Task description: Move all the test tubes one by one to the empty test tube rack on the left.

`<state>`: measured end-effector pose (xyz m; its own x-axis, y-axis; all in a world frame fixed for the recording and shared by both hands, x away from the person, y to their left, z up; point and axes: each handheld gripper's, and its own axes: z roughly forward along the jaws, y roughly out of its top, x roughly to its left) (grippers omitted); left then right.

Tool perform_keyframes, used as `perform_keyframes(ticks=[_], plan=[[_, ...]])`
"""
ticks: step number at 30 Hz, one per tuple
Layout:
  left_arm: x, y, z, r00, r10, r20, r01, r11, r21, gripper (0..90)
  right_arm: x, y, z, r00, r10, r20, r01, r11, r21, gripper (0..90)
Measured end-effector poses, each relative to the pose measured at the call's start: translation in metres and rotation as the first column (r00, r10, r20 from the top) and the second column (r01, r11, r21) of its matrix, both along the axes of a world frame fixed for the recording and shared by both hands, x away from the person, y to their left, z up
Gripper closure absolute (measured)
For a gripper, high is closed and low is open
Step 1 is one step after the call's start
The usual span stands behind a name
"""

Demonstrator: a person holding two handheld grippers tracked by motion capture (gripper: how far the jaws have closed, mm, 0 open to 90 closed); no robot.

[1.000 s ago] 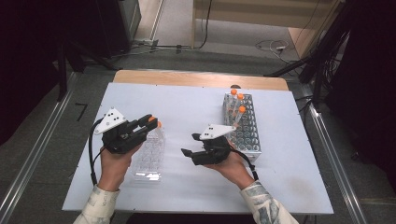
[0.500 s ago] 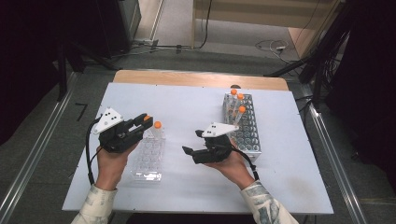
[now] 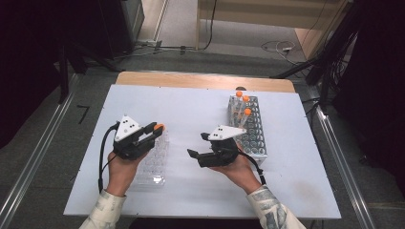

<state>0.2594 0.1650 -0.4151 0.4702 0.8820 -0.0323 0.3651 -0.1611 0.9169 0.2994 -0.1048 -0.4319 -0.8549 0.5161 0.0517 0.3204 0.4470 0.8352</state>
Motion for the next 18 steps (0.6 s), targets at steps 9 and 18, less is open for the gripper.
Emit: perform_keyframes(ticks=[9, 18], plan=[[0.0002, -0.0068, -0.0086, 0.9993, 0.029, -0.023, -0.028, 0.999, 0.034, 70.1, -0.0006, -0.0039, -0.0005, 1.0, -0.004, -0.003, 0.004, 1.0, 0.003, 24.3], [-0.0004, -0.0049, -0.008, 0.9994, 0.026, -0.023, -0.026, 0.9996, 0.011, 67.5, -0.0002, -0.0043, -0.0001, 1.0, -0.006, -0.003, 0.006, 1.0, 0.011, 24.3]])
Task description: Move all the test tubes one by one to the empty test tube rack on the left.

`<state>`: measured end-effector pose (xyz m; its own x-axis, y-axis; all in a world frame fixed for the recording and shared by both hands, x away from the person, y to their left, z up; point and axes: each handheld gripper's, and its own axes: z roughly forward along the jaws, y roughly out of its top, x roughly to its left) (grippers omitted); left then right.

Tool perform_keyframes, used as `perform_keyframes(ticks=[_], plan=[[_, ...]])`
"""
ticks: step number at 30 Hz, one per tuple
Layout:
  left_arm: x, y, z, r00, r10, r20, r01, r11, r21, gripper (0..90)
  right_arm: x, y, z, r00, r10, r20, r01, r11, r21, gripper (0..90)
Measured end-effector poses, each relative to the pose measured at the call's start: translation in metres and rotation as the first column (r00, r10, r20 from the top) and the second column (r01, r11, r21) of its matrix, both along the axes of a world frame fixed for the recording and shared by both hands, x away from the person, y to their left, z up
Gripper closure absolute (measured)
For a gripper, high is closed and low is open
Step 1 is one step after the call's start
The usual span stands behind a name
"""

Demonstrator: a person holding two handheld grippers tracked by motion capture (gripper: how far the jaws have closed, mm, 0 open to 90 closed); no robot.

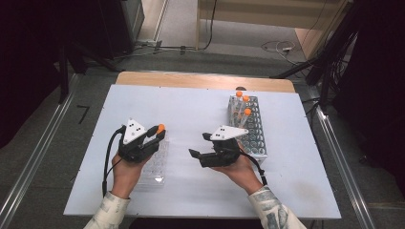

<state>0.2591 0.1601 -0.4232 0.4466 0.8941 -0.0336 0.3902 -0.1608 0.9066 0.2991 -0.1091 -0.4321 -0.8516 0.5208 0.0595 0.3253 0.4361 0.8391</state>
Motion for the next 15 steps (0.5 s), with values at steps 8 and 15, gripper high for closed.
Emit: perform_keyframes(ticks=[8, 15], plan=[[-0.002, 0.003, 0.002, 0.9998, -0.018, -0.006, 0.018, 0.999, -0.041, 49.1, 0.0, -0.002, 0.002, 1.0, -0.006, 0.008, 0.006, 1.0, 0.001, 24.6], [-0.004, 0.01, 0.005, 0.9995, -0.024, -0.02, 0.022, 0.9943, -0.104, 29.2, 0.002, -0.015, 0.006, 0.9991, -0.037, 0.023, 0.037, 0.999, 0.009, 24.7]])
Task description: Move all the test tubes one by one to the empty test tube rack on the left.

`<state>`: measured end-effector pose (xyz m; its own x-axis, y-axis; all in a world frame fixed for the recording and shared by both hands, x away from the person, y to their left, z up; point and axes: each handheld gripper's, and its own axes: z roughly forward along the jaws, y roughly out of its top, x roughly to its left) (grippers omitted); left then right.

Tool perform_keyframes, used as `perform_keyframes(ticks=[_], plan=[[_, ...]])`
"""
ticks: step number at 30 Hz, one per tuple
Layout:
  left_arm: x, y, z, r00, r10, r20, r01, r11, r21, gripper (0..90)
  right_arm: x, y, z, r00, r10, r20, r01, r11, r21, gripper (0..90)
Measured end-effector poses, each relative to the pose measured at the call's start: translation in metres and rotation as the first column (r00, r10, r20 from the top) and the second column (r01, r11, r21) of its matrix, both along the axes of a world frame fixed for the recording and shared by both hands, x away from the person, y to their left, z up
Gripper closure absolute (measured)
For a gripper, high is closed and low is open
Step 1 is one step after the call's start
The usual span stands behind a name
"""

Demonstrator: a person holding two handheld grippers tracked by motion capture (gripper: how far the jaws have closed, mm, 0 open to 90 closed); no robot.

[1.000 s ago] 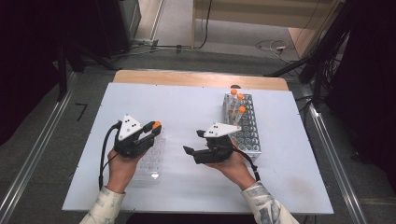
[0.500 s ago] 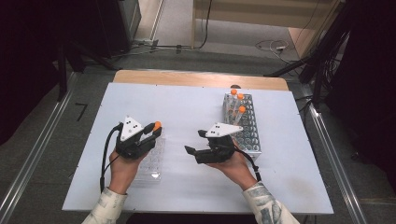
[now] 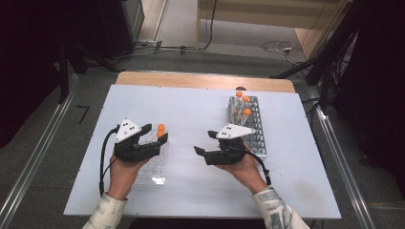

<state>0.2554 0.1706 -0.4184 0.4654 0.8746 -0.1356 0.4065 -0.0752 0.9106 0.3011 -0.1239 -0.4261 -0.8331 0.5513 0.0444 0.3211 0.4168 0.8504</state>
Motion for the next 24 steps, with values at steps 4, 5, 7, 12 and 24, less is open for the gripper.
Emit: perform_keyframes(ticks=[4, 5, 7, 12, 24], plan=[[-0.001, 0.004, 0.001, 0.9999, 0.012, 0.003, -0.012, 0.9996, -0.026, 25.8, 0.005, -0.013, 0.003, 0.9988, -0.05, 0.003, 0.05, 0.999, 0.004, 24.9], [-0.001, 0.004, 0.0, 0.9999, 0.016, 0.002, -0.016, 0.9995, -0.025, 25.2, 0.006, -0.017, 0.004, 0.9979, -0.064, 0.008, 0.064, 0.998, 0.006, 24.9], [-0.001, 0.005, 0.0, 0.9998, 0.021, -0.002, -0.021, 0.9995, -0.022, 23.5, 0.008, -0.025, 0.007, 0.9959, -0.088, 0.02, 0.088, 0.996, 0.011, 24.9], [0.0, 0.005, -0.002, 0.9993, 0.036, -0.009, -0.036, 0.9989, -0.031, 18.0, 0.015, -0.046, 0.014, 0.9863, -0.156, 0.055, 0.156, 0.988, -0.005, 25.0], [-0.001, 0.003, -0.001, 0.9991, 0.04, -0.012, -0.041, 0.9989, -0.025, 15.4, 0.028, -0.087, 0.011, 0.9559, -0.284, 0.074, 0.287, 0.957, -0.035, 26.1]])
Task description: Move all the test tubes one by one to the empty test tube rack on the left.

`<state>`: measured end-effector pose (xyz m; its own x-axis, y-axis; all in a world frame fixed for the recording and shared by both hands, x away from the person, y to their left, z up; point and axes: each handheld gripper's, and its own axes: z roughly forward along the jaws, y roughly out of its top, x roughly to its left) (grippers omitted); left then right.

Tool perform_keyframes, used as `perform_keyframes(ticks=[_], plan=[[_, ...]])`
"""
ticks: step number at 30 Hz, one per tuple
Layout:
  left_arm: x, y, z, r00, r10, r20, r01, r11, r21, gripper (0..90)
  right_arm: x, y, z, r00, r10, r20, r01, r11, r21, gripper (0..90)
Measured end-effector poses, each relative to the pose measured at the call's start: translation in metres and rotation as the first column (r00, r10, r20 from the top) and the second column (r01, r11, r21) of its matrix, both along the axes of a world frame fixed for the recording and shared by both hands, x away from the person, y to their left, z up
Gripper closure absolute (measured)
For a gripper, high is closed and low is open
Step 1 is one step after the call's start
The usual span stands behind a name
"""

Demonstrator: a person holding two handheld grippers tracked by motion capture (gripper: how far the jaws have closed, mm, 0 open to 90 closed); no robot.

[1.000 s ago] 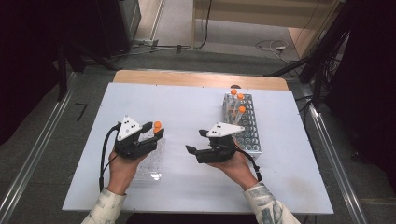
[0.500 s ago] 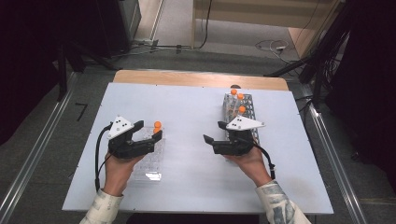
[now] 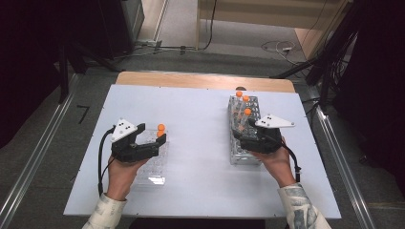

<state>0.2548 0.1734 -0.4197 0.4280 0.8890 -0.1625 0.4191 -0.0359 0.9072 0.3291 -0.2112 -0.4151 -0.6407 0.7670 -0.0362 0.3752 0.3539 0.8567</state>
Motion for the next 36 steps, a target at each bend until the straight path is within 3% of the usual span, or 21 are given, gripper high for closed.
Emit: perform_keyframes(ticks=[7, 17, 24, 36], plan=[[-0.001, -0.003, 0.0, 1.0, 0.008, 0.002, -0.008, 0.9999, 0.012, 13.1, 0.023, -0.007, -0.008, 0.997, -0.071, -0.031, 0.07, 0.997, -0.035, 28.7], [-0.001, -0.002, 0.001, 1.0, 0.003, 0.003, -0.003, 0.9999, 0.011, 13.0, 0.048, -0.014, -0.018, 0.9929, -0.107, -0.052, 0.105, 0.993, -0.048, 41.1], [-0.001, -0.003, 0.001, 1.0, 0.0, 0.001, 0.0, 0.9999, 0.016, 12.9, 0.06, -0.014, -0.021, 0.9918, -0.092, -0.089, 0.088, 0.995, -0.051, 49.0], [0.0, -0.003, 0.0, 1.0, -0.005, -0.007, 0.005, 0.9999, 0.015, 13.0, 0.067, -0.011, -0.026, 0.9954, -0.075, -0.059, 0.07, 0.995, -0.069, 60.8]])
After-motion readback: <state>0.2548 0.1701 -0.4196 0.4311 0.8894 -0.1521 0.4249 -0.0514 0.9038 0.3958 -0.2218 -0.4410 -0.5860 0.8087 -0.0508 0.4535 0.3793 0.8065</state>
